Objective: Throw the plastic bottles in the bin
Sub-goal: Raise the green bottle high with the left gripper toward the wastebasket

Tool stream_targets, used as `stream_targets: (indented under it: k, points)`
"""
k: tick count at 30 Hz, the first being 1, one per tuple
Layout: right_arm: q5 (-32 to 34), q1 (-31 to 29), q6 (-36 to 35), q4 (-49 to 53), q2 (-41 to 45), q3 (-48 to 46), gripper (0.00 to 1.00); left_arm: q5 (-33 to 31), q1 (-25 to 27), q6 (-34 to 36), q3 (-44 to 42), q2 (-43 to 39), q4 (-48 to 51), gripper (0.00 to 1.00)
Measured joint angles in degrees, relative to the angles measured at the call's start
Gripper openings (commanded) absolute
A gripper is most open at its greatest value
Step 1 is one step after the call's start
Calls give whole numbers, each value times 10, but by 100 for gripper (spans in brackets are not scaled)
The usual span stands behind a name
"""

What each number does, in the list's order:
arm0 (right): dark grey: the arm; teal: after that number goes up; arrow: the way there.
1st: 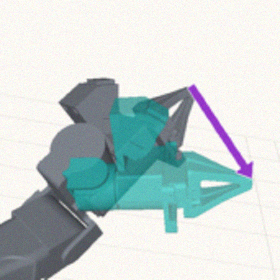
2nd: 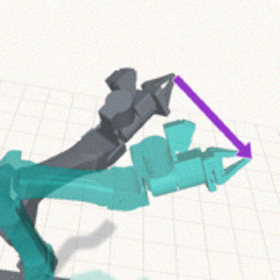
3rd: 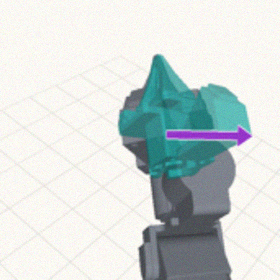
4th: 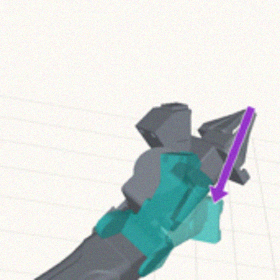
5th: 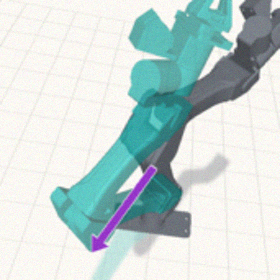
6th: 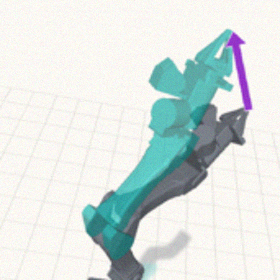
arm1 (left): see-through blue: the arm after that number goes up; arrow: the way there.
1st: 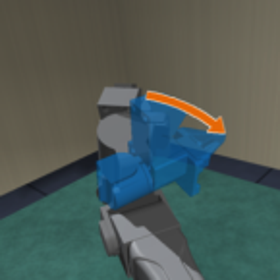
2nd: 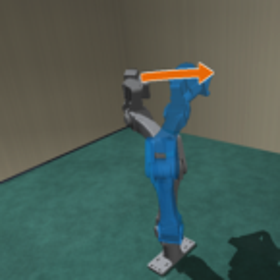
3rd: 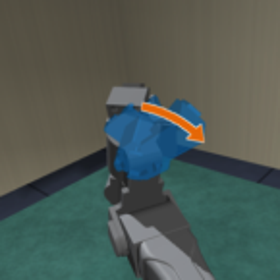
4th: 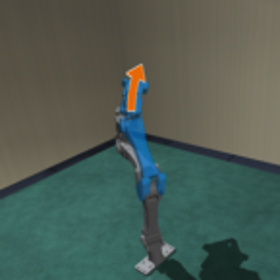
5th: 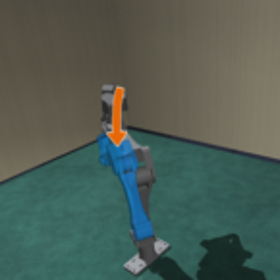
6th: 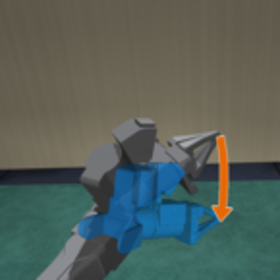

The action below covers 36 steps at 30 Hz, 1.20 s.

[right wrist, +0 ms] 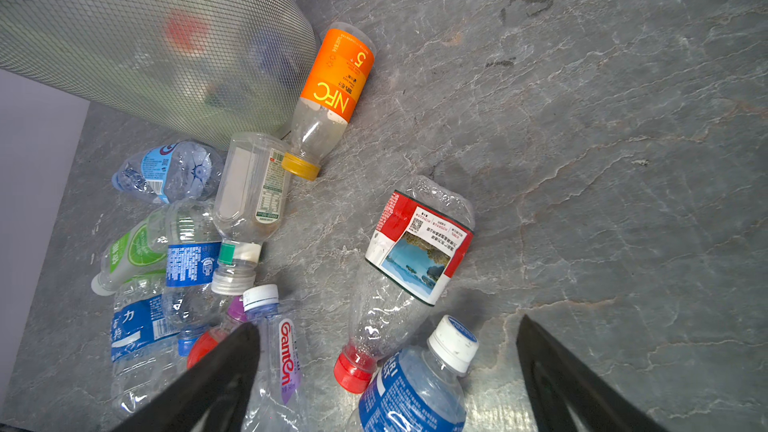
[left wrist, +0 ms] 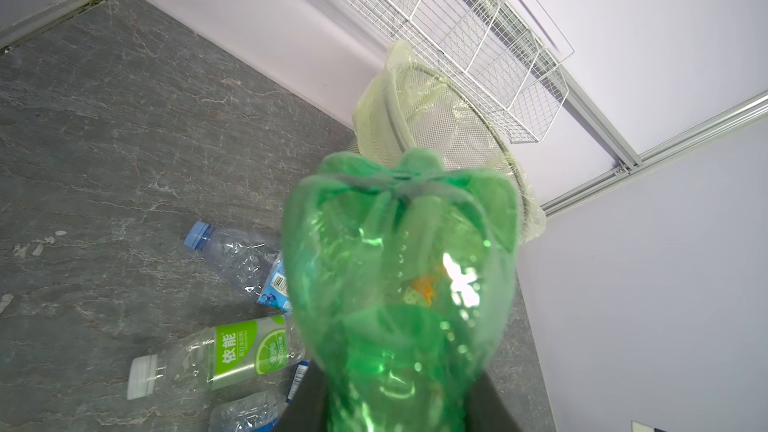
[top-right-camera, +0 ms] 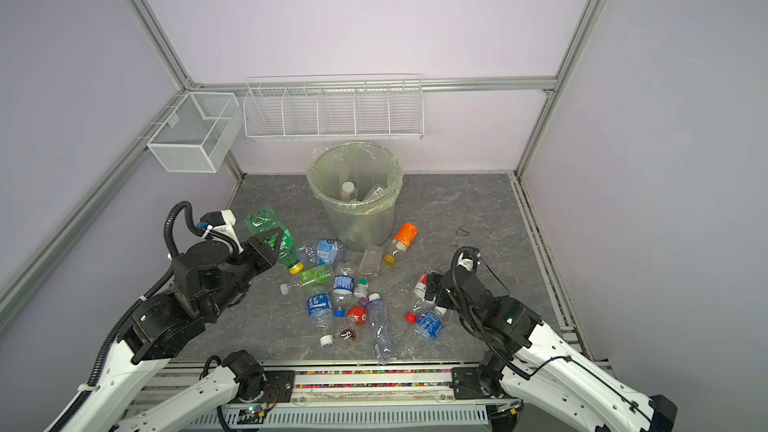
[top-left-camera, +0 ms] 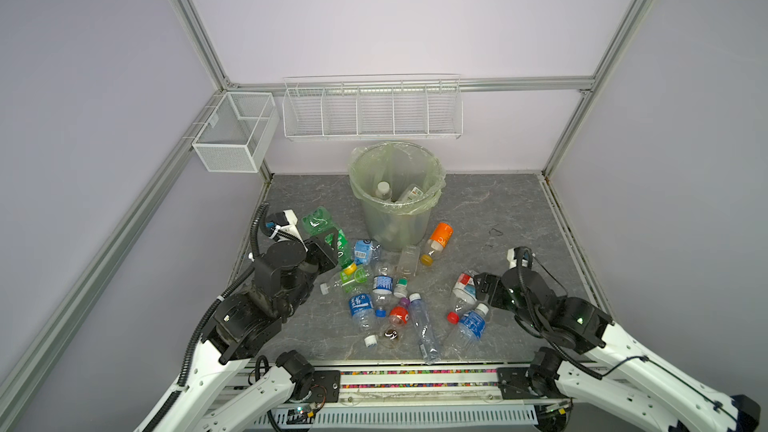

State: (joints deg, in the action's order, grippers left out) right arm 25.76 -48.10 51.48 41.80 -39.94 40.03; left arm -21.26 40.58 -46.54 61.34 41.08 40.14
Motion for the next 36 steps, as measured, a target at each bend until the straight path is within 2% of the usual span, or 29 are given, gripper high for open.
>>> stream_targets:
  k: [18, 36]
  points:
    - [1, 0, 2, 2, 3, 0, 99, -4, 0, 15, 16, 0, 2, 0]
    - [4, 0, 2, 5, 6, 0, 98, -33, 0, 118, 161, 82, -17, 0]
